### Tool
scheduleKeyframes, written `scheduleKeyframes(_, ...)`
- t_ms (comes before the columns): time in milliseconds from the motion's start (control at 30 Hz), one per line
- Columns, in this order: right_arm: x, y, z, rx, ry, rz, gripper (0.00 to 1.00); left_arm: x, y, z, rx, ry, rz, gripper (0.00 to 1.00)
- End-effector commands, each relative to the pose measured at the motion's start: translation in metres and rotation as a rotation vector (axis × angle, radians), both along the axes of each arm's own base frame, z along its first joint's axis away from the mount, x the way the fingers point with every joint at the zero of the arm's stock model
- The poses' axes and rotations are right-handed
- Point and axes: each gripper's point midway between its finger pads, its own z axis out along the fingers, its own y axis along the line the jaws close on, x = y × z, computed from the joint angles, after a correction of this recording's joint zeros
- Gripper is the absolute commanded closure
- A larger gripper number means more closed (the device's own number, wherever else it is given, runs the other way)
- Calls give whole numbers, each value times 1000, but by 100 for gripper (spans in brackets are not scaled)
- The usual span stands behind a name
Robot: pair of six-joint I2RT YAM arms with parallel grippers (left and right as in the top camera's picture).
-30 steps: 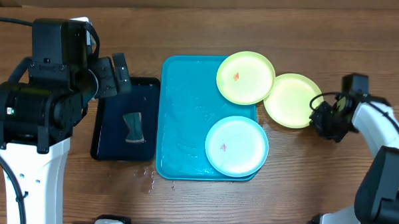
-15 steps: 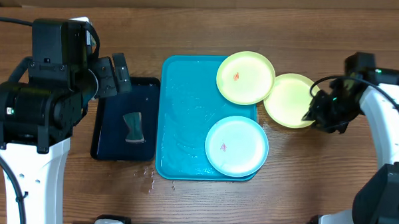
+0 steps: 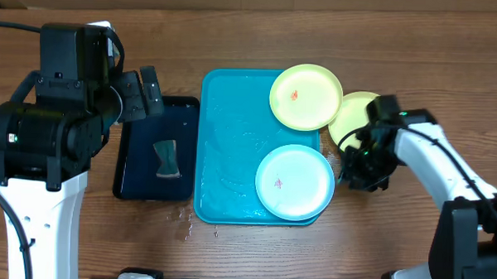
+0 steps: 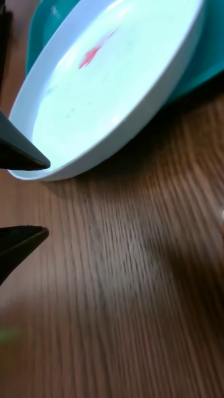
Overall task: Clean dirty plates on tray and stack at the side
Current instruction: 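Move the right gripper to the white plate and grip its rim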
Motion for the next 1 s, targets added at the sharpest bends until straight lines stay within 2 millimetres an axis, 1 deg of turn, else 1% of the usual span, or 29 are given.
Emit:
scheduleKeyframes(0, -10, 5, -8, 4, 16, 13, 69, 0, -2, 1, -18, -4, 11, 0)
scheduleKeyframes(200, -18, 10, -25, 9, 14, 9, 70, 1, -1, 1, -18, -4, 11, 0)
scheduleKeyframes(267, -17, 12, -27, 22, 6, 10, 77, 1, -2, 1, -18, -4, 11, 0)
scheduleKeyframes(333, -16, 17, -25, 49, 1, 9, 88, 1, -2, 1, -18, -4, 11, 0)
scheduleKeyframes(400, -14, 21, -23, 74, -4, 7, 93, 1, -1, 1, -18, -4, 11, 0)
scheduleKeyframes(567, -6, 29, -19, 115, -31, 4, 96, 1, -1, 1, -18, -4, 11, 0)
scheduleKeyframes(733, 13, 45, -15, 167, -110, 14, 96, 1, -2, 1, -18, -4, 11, 0)
scheduleKeyframes(867, 23, 67, -14, 182, -195, 92, 96, 1, -2, 1, -18, -4, 11, 0)
scheduleKeyframes(967, 30, 82, -17, 142, -273, 167, 96, 1, -2, 1, -18, -4, 11, 0)
